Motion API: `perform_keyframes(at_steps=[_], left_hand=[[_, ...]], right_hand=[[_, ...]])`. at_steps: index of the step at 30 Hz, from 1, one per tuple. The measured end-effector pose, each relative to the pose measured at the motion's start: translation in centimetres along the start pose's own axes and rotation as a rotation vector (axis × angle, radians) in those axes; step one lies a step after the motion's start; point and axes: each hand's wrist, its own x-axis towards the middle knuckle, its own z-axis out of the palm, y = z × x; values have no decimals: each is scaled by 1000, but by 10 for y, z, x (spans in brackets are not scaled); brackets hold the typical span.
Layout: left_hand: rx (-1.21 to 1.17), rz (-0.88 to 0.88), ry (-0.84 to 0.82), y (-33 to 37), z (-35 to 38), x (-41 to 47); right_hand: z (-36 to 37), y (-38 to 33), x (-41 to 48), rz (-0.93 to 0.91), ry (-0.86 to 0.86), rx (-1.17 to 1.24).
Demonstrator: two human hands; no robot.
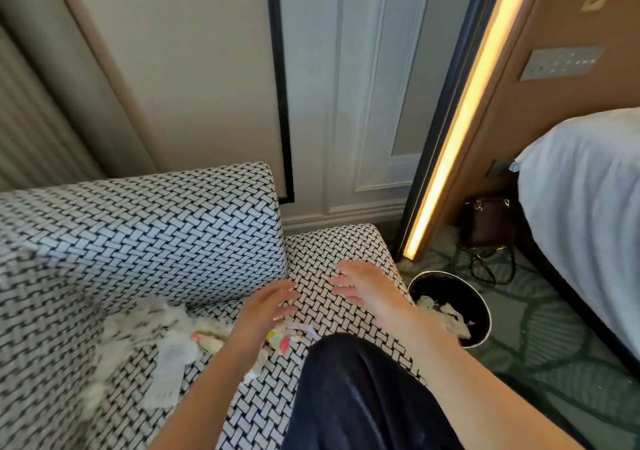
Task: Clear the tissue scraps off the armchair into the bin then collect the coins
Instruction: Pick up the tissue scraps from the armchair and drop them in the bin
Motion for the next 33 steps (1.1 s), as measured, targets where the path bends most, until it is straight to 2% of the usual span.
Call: perform_keyframes(at_steps=[5,8,14,17,20,22,27,33], left_hand=[[-48,-25,125,-29,-36,-12],[-87,-53,182,-44,-49,-20],[-123,-118,265,-73,-58,-40],[-151,-159,293,-85,-60,-48],[-152,-182,314,-96,-60,-55],[-162,-196,326,-103,-59,-57],[-156,-200,347,-109,-57,-57],[92,-23,377,-105,-47,-47]], right_hand=[[57,18,-1,-146,-125,-272],[81,30,0,-296,-152,-497],[101,56,7,-535,-161,-1217],[102,60,9,-536,-238,-1491],[107,66,13,-493,-248,-1630],[110,67,13,-531,-200,-1586],[105,62,9,-682,9,-1197],[96,63,5,-664,286,-615]])
